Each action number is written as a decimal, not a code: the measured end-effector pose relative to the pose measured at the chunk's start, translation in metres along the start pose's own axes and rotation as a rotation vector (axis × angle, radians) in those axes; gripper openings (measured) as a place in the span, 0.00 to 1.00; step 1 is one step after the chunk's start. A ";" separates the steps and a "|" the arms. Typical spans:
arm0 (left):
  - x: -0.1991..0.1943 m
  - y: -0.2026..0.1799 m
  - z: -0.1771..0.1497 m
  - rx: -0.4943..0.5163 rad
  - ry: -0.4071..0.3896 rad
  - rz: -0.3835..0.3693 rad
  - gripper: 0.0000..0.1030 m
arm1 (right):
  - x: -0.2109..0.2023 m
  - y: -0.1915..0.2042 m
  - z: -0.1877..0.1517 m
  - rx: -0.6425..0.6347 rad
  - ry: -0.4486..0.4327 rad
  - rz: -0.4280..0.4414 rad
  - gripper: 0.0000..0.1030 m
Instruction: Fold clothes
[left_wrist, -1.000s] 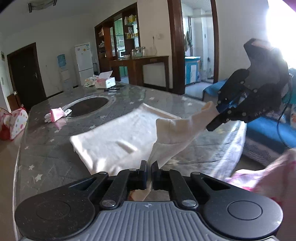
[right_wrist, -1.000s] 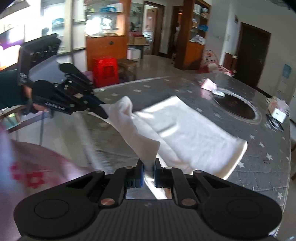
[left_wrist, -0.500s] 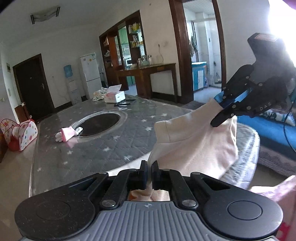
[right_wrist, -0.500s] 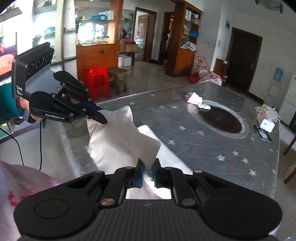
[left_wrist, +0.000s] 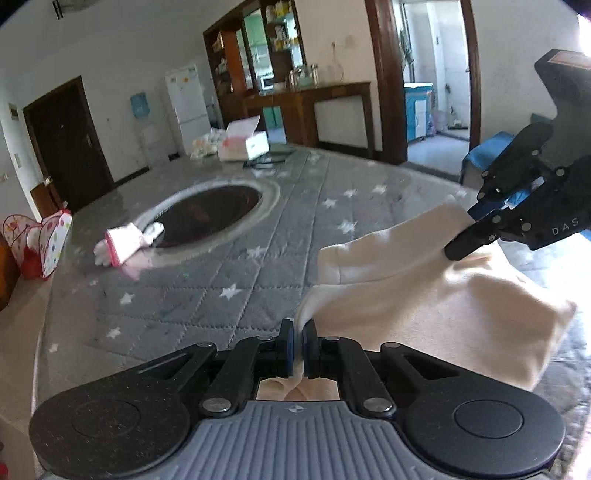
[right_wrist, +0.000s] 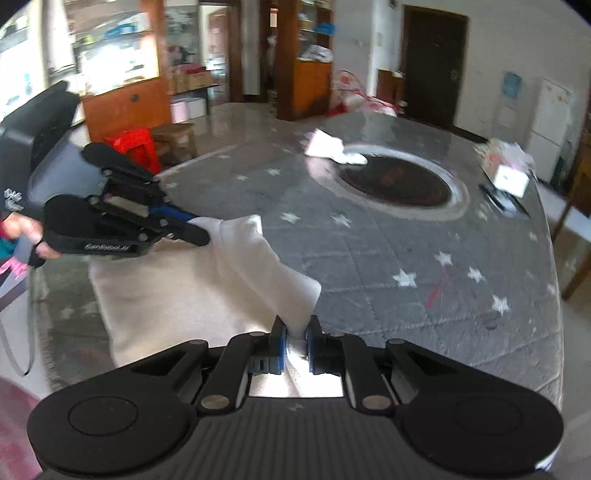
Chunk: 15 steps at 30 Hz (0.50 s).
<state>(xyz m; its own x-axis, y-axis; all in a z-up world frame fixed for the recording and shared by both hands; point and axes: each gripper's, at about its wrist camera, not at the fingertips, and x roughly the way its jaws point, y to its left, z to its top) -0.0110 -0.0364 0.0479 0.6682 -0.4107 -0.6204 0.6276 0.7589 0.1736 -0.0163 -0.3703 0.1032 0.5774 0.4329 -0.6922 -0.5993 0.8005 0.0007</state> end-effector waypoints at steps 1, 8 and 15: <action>0.007 0.000 -0.001 0.001 0.006 0.008 0.09 | 0.006 -0.003 -0.002 0.019 0.000 -0.013 0.10; 0.029 0.010 -0.005 -0.077 0.034 0.046 0.21 | 0.026 -0.020 -0.016 0.133 -0.020 -0.089 0.23; 0.020 0.030 -0.006 -0.175 0.016 0.121 0.36 | -0.002 -0.021 -0.018 0.142 -0.070 -0.137 0.24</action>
<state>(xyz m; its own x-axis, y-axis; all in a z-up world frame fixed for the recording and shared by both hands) 0.0189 -0.0184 0.0360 0.7274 -0.3040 -0.6152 0.4631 0.8791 0.1131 -0.0150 -0.3949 0.0912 0.6882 0.3398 -0.6410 -0.4311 0.9022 0.0153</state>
